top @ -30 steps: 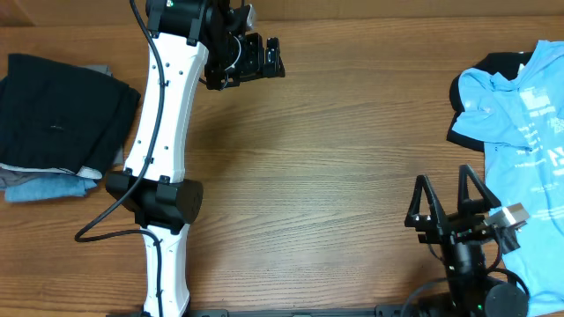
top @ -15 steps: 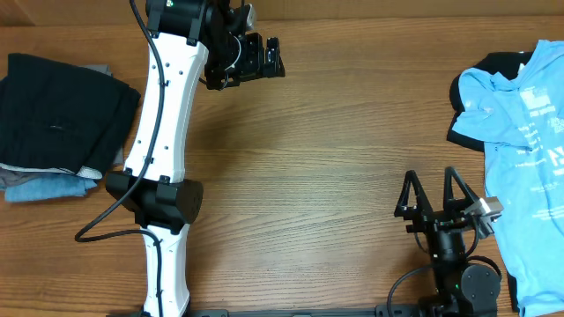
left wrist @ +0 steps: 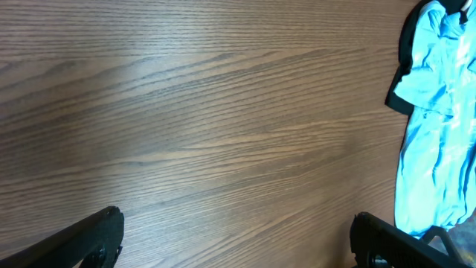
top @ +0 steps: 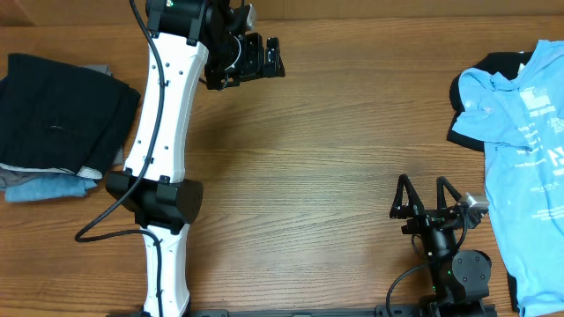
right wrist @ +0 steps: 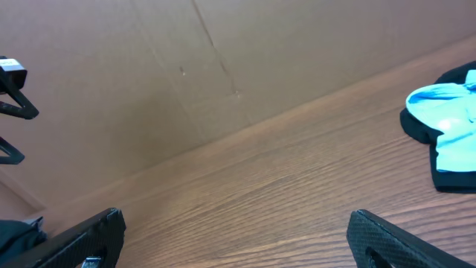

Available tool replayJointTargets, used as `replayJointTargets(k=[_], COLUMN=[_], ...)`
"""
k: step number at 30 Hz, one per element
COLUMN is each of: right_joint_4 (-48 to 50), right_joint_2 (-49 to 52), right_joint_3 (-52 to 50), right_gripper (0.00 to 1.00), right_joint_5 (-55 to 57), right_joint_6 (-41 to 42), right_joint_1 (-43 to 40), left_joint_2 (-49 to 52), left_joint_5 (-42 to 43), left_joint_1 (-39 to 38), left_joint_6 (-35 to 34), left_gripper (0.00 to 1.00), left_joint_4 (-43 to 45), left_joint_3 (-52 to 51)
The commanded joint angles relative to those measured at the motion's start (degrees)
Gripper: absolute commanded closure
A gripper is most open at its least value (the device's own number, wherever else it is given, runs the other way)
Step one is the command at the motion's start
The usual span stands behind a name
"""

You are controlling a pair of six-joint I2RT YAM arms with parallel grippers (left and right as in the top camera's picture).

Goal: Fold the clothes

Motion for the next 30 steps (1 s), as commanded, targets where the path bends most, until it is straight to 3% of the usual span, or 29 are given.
replayJointTargets(k=[1,30], right_joint_4=[0.1,0.1], right_joint_2=[-0.5,-0.5], right_joint_3=[-0.6,-0.6], right_gripper=[0.00,0.00], right_joint_5=[-3.0,-3.0], right_joint_6=[0.2,0.1], right_joint_1=[-0.2,-0.2], left_joint_2=[0.0,-2.4], left_joint_5=[0.0,-0.1], left_joint_1=[0.0,-0.1], left_joint_6=[-0.1,-0.1], left_gripper=[0.00,0.00], left_joint_4=[0.1,0.1], left_joint_3=[-0.2,-0.1])
